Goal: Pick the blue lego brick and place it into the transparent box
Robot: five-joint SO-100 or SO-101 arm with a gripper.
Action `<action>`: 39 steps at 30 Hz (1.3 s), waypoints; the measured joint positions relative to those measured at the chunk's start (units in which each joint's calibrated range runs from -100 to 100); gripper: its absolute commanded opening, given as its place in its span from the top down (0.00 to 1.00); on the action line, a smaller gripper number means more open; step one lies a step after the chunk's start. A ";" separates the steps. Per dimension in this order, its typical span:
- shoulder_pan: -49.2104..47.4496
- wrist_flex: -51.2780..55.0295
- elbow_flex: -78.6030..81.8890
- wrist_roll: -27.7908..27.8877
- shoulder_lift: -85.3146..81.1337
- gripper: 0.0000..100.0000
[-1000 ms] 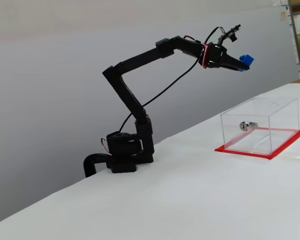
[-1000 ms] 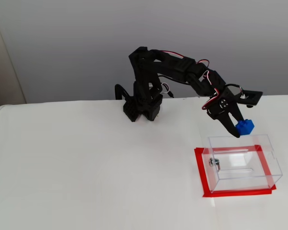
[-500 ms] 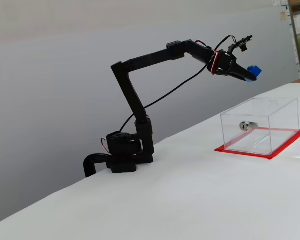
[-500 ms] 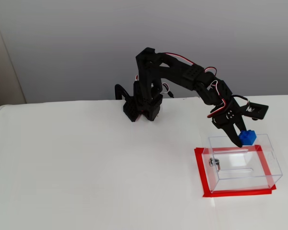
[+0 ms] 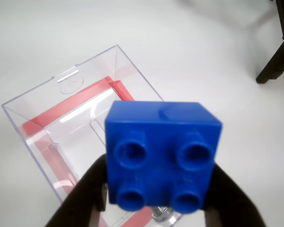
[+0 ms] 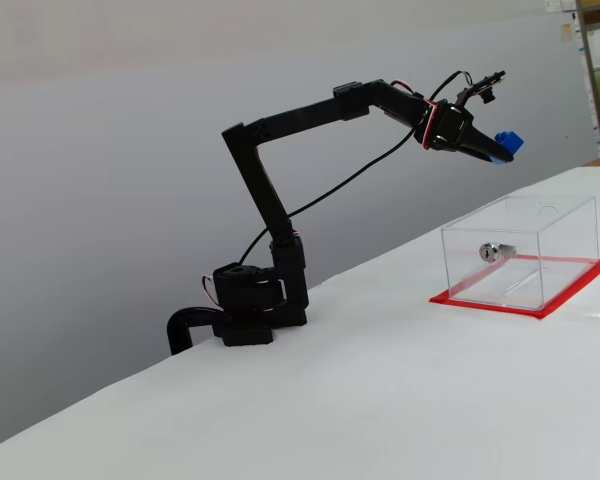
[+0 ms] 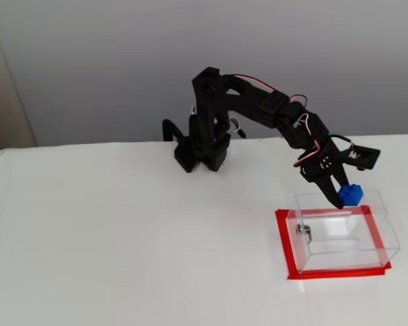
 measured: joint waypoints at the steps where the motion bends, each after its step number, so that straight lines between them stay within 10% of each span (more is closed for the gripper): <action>1: 0.00 0.00 0.00 0.00 0.00 0.83; 30: 0.00 0.00 0.00 0.00 0.00 0.78; 39: 0.64 0.00 0.00 0.00 -0.34 0.99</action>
